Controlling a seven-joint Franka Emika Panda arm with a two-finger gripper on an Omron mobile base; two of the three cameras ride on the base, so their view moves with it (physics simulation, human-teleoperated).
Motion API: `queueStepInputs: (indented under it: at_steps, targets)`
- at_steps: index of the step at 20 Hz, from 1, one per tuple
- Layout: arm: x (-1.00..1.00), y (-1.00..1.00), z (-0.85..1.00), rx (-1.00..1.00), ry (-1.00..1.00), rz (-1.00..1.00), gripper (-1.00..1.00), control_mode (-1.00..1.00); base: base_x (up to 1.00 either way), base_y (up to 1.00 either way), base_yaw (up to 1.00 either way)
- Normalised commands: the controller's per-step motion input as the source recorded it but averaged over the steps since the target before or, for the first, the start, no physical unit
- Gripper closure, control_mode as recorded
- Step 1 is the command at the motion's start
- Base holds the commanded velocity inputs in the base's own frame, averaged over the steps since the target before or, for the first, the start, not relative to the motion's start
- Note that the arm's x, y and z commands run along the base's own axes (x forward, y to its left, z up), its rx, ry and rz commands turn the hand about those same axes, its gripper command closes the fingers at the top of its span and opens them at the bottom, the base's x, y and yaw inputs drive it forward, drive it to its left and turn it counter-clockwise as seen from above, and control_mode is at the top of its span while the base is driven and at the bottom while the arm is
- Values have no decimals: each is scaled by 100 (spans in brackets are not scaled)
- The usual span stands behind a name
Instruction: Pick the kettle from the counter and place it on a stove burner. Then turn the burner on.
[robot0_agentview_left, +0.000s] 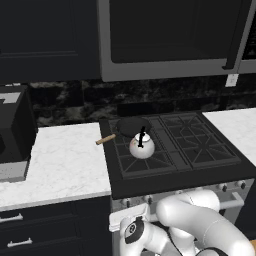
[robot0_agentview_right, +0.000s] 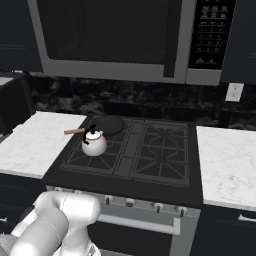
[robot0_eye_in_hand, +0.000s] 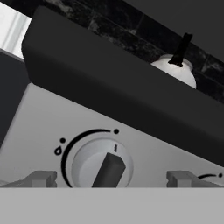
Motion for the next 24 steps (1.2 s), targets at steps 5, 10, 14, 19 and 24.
queueStepInputs:
  at_steps: [5, 10, 14, 19, 24]
  targets:
    - [0, 0, 0, 0, 0, 0, 100, -100, 0, 0, 0]
    - [0, 0, 0, 0, 0, 0, 100, -100, 0, 0, 0]
    - [0, 0, 0, 0, 0, 0, 100, -100, 0, 0, 0]
    - [4, 19, 0, -11, 4, 0, 100, -100, 0, 0, 0]
    - [23, 55, -3, -30, 10, 8, 100, -100, 0, 0, 0]
